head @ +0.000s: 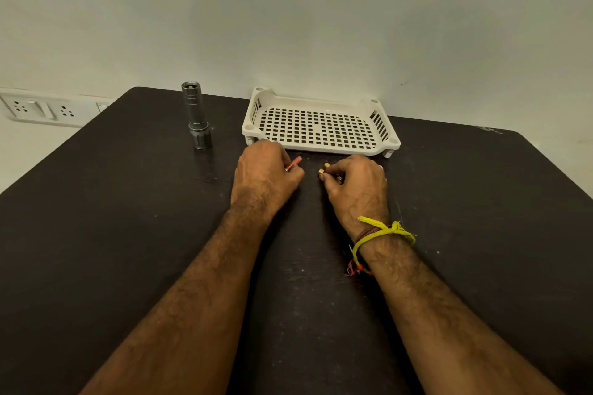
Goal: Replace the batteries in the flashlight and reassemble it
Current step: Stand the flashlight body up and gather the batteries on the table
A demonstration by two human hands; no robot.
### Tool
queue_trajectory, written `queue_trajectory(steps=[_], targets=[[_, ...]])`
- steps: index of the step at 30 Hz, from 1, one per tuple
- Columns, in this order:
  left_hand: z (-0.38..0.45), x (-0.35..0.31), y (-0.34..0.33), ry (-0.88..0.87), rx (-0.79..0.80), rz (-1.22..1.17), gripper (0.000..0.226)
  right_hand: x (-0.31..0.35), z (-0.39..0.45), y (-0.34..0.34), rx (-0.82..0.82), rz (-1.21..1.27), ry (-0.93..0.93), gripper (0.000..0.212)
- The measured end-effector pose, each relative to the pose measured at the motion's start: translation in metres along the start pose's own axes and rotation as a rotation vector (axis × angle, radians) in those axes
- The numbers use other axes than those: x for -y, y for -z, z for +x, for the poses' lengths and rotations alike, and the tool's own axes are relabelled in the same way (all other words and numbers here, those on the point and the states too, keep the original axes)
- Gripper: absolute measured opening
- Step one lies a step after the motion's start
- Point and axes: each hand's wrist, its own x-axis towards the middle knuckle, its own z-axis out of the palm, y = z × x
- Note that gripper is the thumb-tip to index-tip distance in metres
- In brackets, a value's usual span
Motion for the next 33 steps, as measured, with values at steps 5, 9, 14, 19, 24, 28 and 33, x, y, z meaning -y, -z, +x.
queue_trajectory(steps=[5, 9, 14, 19, 24, 28, 33], targets=[[-0.002, 0.001, -0.002, -0.074, -0.109, -0.045, 0.017, 0.003, -0.003, -0.006, 0.011, -0.062, 0.01, 0.027], [-0.001, 0.0, -0.004, -0.182, -0.22, -0.064, 0.019, 0.002, -0.002, -0.011, 0.046, -0.163, 0.022, 0.032], [0.001, 0.001, -0.004, -0.241, -0.335, -0.04, 0.018, 0.001, 0.002, -0.008, -0.011, -0.031, 0.009, 0.023], [0.004, 0.004, -0.005, -0.268, -0.387, 0.009, 0.017, 0.004, 0.0, -0.008, -0.161, 0.125, 0.03, 0.014], [0.018, 0.005, -0.008, -0.24, -0.396, 0.075, 0.019, 0.003, 0.012, -0.011, -0.322, 0.22, 0.058, 0.017], [0.034, 0.005, -0.011, -0.219, -0.406, 0.095, 0.017, 0.0, 0.036, -0.017, -0.366, 0.218, 0.093, 0.017], [0.054, 0.005, -0.017, -0.16, -0.382, 0.136, 0.024, -0.005, 0.061, -0.025, -0.308, 0.108, 0.08, 0.02]])
